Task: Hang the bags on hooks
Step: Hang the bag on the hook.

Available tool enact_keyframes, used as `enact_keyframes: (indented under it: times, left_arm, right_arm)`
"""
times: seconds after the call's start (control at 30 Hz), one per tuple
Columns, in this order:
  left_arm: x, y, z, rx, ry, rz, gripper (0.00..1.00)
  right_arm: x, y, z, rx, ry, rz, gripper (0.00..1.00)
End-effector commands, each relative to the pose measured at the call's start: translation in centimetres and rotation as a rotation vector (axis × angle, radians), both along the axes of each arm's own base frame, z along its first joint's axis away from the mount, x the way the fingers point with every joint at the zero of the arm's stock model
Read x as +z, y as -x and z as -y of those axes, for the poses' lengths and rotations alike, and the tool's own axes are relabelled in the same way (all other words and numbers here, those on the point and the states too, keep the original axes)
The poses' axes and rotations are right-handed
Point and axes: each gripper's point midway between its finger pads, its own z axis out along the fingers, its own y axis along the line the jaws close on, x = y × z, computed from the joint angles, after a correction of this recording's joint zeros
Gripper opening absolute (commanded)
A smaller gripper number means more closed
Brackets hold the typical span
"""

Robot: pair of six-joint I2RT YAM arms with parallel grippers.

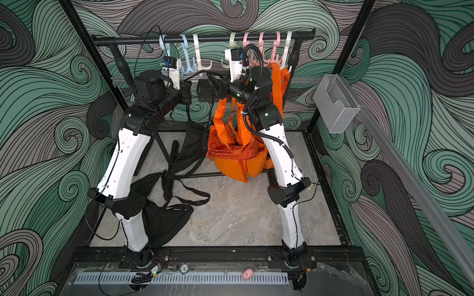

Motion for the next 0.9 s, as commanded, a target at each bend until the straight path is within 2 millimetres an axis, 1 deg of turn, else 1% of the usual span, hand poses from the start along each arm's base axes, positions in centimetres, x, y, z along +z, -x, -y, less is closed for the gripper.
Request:
enact_keyframes:
  times: [0.0, 0.17, 0.37, 0.5, 0.63, 0.67, 0.83, 0.87]
  left_arm:
    - [-2.9, -1.5, -1.6, 0.062, -0.016, -0.085, 0.00]
    - [-4.7, -1.7, -0.2, 0.025, -0.017, -0.118, 0.00]
    - [-5.4, -1.4, 1.8, -0.030, -0.035, -0.122, 0.00]
    - [-6.0, -1.2, 2.9, -0.065, -0.051, -0.130, 0.00]
    - [-6.4, -0.8, 4.0, -0.095, -0.074, -0.133, 0.00]
    - [-6.3, -0.7, 4.1, -0.100, -0.076, -0.130, 0.04]
    - [-5.4, 0.4, 4.5, -0.121, -0.075, -0.108, 0.36]
    - [-5.2, 0.6, 4.6, -0.129, -0.073, -0.105, 0.41]
  right_arm:
    - [1.6, -1.1, 2.3, -0.068, -0.044, 0.041, 0.00]
    - [0.5, -1.4, 1.8, -0.061, -0.029, 0.014, 0.00]
    - [-0.2, -1.5, 1.0, -0.037, -0.022, 0.002, 0.00]
    - [-0.6, -1.7, 1.1, -0.046, -0.013, -0.013, 0.00]
    - [-0.5, -1.7, 1.6, -0.077, -0.002, -0.012, 0.00]
    - [-0.5, -1.7, 1.9, -0.093, 0.003, -0.015, 0.00]
    - [-0.8, -2.1, 3.3, -0.140, 0.013, -0.040, 0.00]
    - [-0.8, -2.1, 3.4, -0.144, 0.012, -0.040, 0.00]
